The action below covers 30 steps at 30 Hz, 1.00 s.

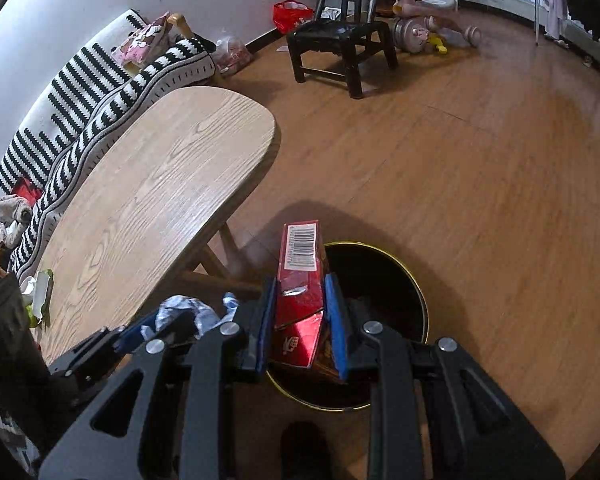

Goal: Collect trash
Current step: 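Carry the foil and red box to the black bin and open both grippers over it, then return both grippers over the table toward the remaining trash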

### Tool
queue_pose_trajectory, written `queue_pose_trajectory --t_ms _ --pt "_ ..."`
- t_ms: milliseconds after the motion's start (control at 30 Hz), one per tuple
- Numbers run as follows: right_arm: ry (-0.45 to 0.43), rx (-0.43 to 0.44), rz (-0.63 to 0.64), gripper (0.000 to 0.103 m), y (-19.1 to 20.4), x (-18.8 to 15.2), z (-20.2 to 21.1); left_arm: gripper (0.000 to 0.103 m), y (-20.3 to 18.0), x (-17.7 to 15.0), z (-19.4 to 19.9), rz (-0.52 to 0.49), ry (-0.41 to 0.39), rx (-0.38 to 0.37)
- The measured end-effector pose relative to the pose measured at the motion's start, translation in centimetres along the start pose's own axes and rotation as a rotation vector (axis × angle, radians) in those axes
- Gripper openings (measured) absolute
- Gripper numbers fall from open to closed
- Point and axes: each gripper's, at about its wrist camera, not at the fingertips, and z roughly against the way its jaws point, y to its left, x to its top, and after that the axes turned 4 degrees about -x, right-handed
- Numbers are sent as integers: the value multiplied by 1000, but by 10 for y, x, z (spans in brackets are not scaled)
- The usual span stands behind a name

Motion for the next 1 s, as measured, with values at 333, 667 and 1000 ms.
queue_pose_trajectory --t_ms 333,667,1000 --pt "-4 -6 -18 25 -2 -2 1 27 -3 2 -16 -4 19 -9" --pt "-28 -10 -38 71 -4 -2 10 82 -3 0 -17 -41 19 11" --pt "-86 80 93 90 74 2 30 95 34 -13 73 -66 -76 106"
